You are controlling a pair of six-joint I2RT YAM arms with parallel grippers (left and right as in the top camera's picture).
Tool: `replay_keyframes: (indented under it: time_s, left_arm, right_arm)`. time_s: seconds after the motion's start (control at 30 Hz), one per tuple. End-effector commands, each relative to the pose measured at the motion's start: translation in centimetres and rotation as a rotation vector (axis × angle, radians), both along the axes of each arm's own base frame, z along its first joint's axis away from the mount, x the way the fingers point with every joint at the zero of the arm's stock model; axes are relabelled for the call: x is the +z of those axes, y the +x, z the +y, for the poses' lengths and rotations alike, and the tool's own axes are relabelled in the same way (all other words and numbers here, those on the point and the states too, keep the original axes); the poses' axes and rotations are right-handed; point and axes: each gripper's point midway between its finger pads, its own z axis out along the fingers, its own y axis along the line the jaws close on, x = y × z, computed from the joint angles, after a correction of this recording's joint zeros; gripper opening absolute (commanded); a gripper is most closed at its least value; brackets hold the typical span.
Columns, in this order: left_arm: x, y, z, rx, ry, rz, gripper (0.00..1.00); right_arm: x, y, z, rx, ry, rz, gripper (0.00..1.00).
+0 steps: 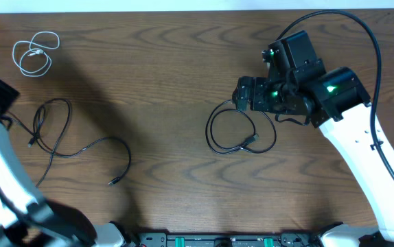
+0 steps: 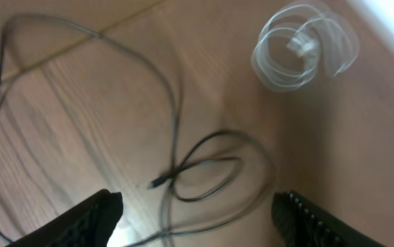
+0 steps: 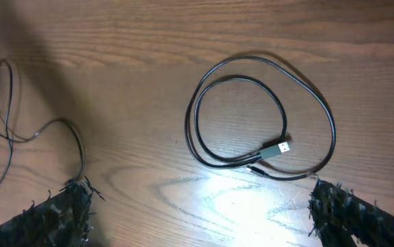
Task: Untangle cables
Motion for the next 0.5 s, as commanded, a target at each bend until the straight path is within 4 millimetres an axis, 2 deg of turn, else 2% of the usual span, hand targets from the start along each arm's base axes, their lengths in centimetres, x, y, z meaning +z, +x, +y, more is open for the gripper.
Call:
replay_keyframes:
  time_s: [0.0,0.13,0.23,0.37,0.47]
  left_arm:
    - [-3.4,-0.2,0.7,-0.041,0.022,0.117,0.75]
    - [-7.2,0.8,0.7,-0.109,-0.015,0.192,0.75]
    - [-9.4,2.5,-0.6,-0.245,-0.072,0.188,0.75]
    - [-10.8,4.0,-1.8,-0.320,-0.139,0.140,0.75]
    - [-11.8,3.9,-1.8,-0.328,-0.153,0.162,0.72]
  right_arm:
    - [-0.3,-0.4,0.5,0.031,-0.017,0.000,0.99]
    - [-0.2,-0.1,0.7,0.032,-0.010,-0.014,0.99]
    - [0.0,0.2,0.8,0.032,-0.002,-0.028,0.99]
    - [0.3,0.6,1.1,0.031,0.008,-0.050,0.99]
    - [0.5,0.8,1.2,0.031,0.013,-0.059,0.99]
